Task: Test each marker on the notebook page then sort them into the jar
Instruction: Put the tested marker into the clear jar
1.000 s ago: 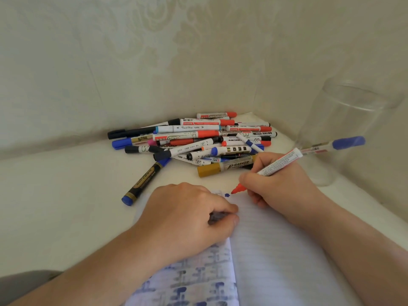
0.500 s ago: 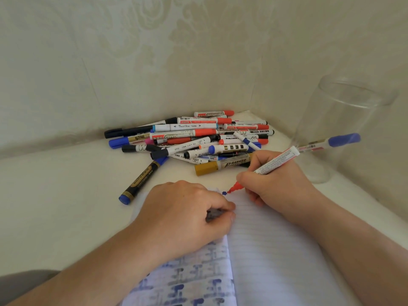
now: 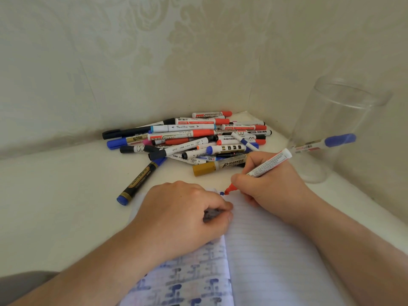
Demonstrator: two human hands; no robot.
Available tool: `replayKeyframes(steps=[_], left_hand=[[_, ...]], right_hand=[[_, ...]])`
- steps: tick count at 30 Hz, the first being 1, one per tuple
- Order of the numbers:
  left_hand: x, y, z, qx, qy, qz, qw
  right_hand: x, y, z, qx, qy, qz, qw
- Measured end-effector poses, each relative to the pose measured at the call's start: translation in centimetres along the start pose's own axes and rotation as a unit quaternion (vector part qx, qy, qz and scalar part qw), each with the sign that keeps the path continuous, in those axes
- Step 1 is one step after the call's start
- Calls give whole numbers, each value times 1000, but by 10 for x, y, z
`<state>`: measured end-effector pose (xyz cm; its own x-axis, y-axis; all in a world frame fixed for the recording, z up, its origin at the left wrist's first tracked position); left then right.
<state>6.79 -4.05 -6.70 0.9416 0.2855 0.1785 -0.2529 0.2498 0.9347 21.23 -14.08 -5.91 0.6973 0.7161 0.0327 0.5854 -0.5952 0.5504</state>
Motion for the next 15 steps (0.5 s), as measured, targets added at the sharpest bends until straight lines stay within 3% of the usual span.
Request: replayKeyframes(steps=[15], left_hand=[[-4,5,5,-11,-2,-2,1000]], right_hand=[[2,0,1,21,5,-10,1000]])
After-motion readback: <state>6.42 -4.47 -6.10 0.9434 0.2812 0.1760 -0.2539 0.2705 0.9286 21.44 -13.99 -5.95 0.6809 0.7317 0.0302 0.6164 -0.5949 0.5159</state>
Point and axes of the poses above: each hand's wrist, its own x-axis towards the middle knuckle, its own y-axis out of the back of the hand, z = x × y, the point moved 6 cm from there along x, towards the middle knuckle, and after that the axes turned 4 degrees about -x, right-handed, at the moved point
